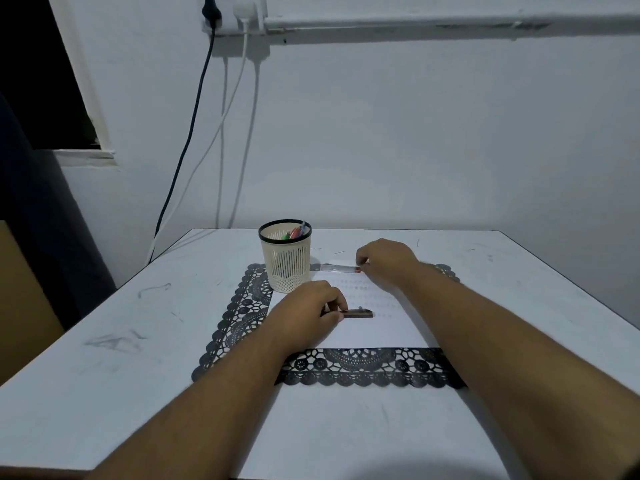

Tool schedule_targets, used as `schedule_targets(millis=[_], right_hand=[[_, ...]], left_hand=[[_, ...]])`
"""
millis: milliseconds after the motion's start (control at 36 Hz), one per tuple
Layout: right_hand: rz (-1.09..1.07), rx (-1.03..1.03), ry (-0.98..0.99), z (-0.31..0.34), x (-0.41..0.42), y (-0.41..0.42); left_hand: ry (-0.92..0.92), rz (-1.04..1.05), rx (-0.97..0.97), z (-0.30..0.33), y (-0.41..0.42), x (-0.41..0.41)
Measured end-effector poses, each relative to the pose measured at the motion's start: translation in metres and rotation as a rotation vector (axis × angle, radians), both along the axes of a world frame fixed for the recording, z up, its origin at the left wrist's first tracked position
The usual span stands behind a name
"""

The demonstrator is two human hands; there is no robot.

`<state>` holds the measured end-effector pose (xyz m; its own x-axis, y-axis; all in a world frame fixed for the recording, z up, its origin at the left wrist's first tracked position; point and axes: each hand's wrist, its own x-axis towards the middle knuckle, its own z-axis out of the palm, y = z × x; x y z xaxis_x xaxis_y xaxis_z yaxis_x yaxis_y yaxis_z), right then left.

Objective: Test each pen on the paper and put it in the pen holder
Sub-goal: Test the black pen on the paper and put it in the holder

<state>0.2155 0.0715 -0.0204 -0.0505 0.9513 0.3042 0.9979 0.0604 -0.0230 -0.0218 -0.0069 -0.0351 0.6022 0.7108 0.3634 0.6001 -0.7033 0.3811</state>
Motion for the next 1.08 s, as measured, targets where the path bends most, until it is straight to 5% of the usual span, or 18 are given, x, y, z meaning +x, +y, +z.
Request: schedule_targets(millis=[222,694,917,1083], right_hand=[[0.013,-0.023,0.029,0.003,-0.006,0.008],[-0.030,0.078,0.534,0.026,0.007,-0.032],[0.166,0.102,0.675,0.034,-0.014,-0.091],[0.329,0.041,0.849,0.024,-0.045,-0.120]], left_hand=[[-0.036,0.000,-0.027,0.001,-0.001,-0.003],[-0.147,-0.020,0.086,0.003,0.002,-0.010],[-0.315,0.086,0.218,0.011,0.001,-0.011],[-0.307,0.050,0.143,0.009,-0.005,-0.013]])
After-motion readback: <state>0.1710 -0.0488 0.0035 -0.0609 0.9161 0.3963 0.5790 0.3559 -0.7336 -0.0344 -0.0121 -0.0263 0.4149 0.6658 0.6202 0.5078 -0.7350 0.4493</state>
